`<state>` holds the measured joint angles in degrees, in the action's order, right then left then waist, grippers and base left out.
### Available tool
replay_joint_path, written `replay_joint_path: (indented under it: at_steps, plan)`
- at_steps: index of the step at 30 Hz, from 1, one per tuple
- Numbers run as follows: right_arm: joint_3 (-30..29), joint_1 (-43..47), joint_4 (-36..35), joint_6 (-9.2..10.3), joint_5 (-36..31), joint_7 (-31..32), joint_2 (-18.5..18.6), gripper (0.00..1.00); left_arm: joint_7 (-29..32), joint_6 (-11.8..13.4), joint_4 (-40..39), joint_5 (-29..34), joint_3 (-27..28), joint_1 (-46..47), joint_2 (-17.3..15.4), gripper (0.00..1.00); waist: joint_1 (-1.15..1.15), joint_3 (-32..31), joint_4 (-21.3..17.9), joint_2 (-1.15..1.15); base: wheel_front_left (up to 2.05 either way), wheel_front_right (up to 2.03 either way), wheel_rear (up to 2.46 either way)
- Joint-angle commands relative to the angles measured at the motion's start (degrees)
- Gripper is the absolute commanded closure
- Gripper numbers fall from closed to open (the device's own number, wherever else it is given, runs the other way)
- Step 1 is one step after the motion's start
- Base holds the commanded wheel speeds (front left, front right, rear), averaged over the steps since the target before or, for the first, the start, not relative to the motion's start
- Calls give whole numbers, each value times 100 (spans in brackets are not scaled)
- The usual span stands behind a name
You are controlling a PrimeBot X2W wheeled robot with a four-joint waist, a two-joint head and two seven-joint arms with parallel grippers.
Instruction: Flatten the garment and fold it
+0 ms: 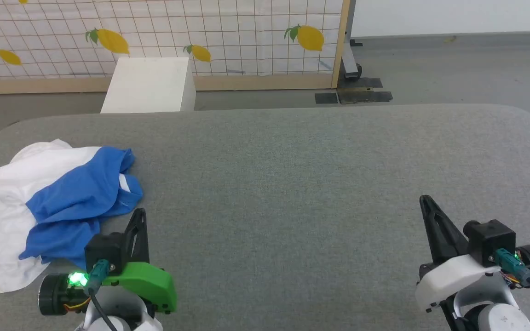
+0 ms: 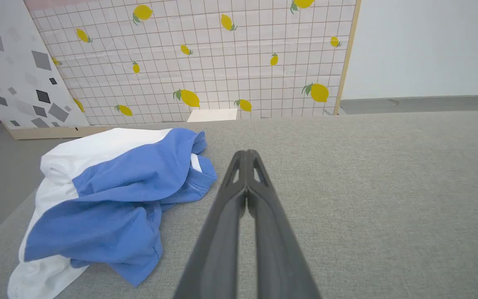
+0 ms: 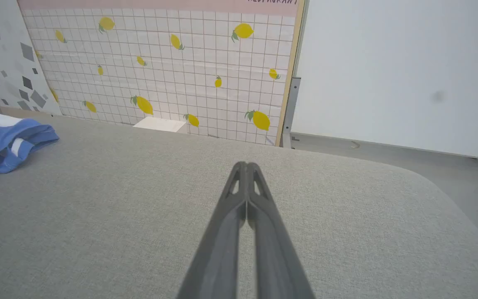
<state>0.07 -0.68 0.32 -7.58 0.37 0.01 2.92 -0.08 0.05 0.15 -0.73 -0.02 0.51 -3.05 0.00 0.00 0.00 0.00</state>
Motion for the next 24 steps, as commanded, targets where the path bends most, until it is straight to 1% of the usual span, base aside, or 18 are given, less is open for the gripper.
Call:
replay_joint_path:
  at_steps: [1, 17, 18, 24]
  plan:
    - [-7, 68, -32, 9, -37, -1, -4, 100, 8, -5, -15, 73, 2, -51, 17, 100, 0, 0, 0, 0, 0, 0, 0]
    - [-7, 68, -32, 9, -37, -1, -4, 100, 8, -5, -15, 73, 2, -51, 17, 100, 0, 0, 0, 0, 0, 0, 0]
    - [-7, 68, -32, 9, -37, -1, -4, 0, 8, -5, -15, 73, 2, -51, 17, 0, 0, 0, 0, 0, 0, 0, 0]
    - [-12, 15, 34, 0, 52, -30, 0, 0, -29, 20, 17, -61, -22, -4, -1, 0, 0, 1, 0, 0, 0, 0, 0]
